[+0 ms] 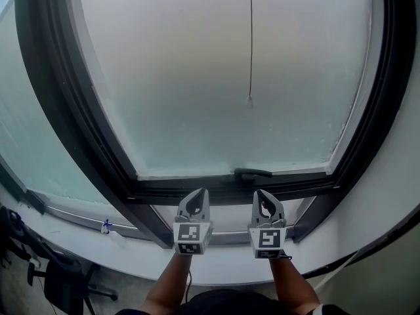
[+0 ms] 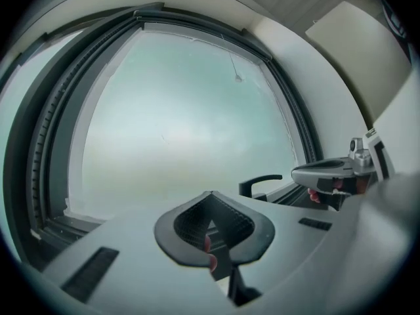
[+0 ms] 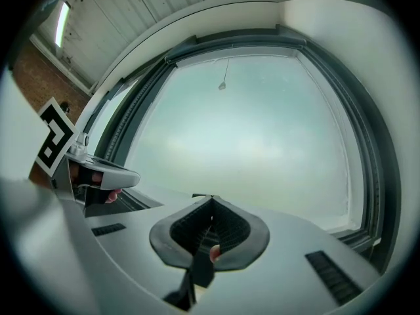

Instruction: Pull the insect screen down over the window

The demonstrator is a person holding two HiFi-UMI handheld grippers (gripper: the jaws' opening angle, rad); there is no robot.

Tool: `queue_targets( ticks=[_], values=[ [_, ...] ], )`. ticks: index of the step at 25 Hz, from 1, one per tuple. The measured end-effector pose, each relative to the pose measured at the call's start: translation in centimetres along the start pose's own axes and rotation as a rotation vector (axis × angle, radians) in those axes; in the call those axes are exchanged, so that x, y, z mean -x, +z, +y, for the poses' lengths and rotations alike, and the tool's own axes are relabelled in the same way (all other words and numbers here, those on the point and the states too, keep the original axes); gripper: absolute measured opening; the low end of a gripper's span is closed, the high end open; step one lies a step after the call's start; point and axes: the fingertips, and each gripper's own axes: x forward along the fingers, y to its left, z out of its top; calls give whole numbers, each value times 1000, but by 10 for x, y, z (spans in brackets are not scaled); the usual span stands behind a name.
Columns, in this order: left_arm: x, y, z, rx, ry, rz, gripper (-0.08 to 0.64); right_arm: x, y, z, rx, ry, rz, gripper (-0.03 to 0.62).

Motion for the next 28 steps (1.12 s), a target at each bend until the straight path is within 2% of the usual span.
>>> queue_targets(
  ticks=[3, 7, 12, 17, 20, 22, 28],
  values=[
    [-13, 20, 1, 7, 10, -46, 0, -11, 14, -12, -2, -14, -60, 3],
    [-27, 47, 12, -62, 31, -105, 0, -24, 39, -20, 19, -24, -104, 3],
    [-34, 91, 20, -83, 53, -191, 0, -37, 81, -32, 44, -48, -210, 3],
    [-32, 125, 27, -97, 92, -251, 0, -42, 118, -50, 11, -91, -274, 3],
    [-32, 146, 30, -106, 98, -294, 0, -44, 143, -64, 26, -118, -329, 3],
    [-32, 164, 31, -119, 99, -329, 0, -46, 162, -73, 4, -134, -369, 3],
    [-23, 230, 31, -129, 101, -473, 0, -46, 215, -89, 101, -149, -459, 3]
  ],
)
